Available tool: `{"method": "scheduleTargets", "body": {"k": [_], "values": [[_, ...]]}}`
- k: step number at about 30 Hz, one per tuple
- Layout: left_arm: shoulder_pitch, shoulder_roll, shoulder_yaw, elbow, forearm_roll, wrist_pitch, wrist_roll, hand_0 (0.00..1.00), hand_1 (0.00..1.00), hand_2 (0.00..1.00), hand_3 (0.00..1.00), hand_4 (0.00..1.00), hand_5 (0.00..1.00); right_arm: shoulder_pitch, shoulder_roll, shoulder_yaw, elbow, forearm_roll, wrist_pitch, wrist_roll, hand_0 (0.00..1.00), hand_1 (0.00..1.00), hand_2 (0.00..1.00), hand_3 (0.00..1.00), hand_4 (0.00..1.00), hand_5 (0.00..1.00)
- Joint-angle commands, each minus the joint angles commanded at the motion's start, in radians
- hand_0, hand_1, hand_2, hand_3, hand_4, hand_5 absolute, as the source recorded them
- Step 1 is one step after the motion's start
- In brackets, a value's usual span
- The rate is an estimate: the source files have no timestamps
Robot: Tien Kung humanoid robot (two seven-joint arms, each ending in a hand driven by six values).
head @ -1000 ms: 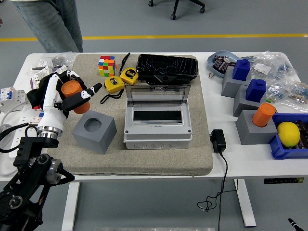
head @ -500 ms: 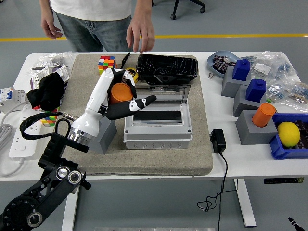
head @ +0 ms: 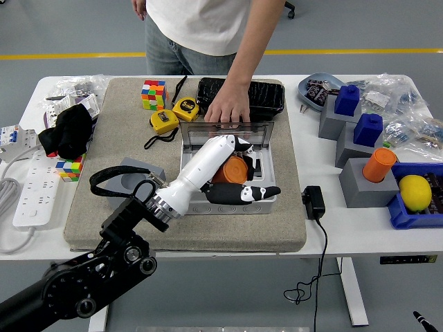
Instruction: Fetch the battery,place it into the box,close the lid of the box
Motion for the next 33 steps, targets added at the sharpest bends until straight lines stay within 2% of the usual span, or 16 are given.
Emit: {"method": "scheduleTargets", "body": {"k": [10, 11, 12, 16, 17, 19, 26, 33], "values": [[-0.086, -0.046, 0.007, 0.234, 0.014, 0.030, -0.029, 0.076, 0.002, 0.002, 0.002, 0.946, 0.585, 0.000, -0.003, -0.019, -0.001, 0.010, 0.002, 0.001, 0.780, 0.726, 0.725, 0.756, 0.998, 0.998], [-0.091, -0.050, 0.006, 0.250, 0.016, 0.029, -0.029, 0.081, 0.002, 0.002, 0.002, 0.947, 0.627, 0.001, -0.003, -0.020, -0.001, 0.011, 0.002, 0.001, 0.780, 0.726, 0.725, 0.756, 0.998, 0.998], [-0.096, -0.055, 0.003, 0.274, 0.020, 0.029, -0.028, 0.081, 0.002, 0.002, 0.002, 0.947, 0.627, 0.001, -0.003, -0.019, 0.000, 0.010, 0.003, 0.001, 0.780, 0.726, 0.725, 0.756, 0.998, 0.998], [-0.114, -0.068, 0.004, 0.330, 0.041, 0.036, -0.027, 0.081, 0.002, 0.002, 0.002, 0.947, 0.627, 0.001, -0.004, -0.024, 0.001, 0.012, 0.004, 0.001, 0.780, 0.726, 0.725, 0.756, 0.998, 0.998], [-0.118, -0.071, 0.004, 0.343, 0.044, 0.038, -0.027, 0.087, 0.002, 0.007, 0.002, 0.956, 0.679, 0.001, -0.004, -0.025, 0.000, 0.013, 0.003, 0.001, 0.780, 0.726, 0.725, 0.755, 0.998, 0.998], [-0.127, -0.079, 0.004, 0.374, 0.048, 0.045, -0.031, 0.087, 0.002, 0.007, 0.002, 0.956, 0.679, 0.001, -0.003, -0.025, 0.001, 0.012, 0.004, 0.001, 0.780, 0.726, 0.725, 0.755, 0.998, 0.998], [-0.148, -0.099, -0.004, 0.434, 0.060, 0.058, -0.038, 0.097, 0.002, 0.011, 0.014, 0.971, 0.705, 0.002, -0.003, -0.027, 0.001, 0.013, 0.004, 0.001, 0.780, 0.725, 0.725, 0.755, 0.998, 0.998], [-0.151, -0.103, -0.009, 0.426, 0.070, 0.052, -0.036, 0.115, 0.026, 0.038, 0.033, 0.974, 0.722, 0.001, -0.003, -0.028, 0.000, 0.013, 0.004, 0.000, 0.780, 0.725, 0.725, 0.755, 0.998, 0.998]]}}
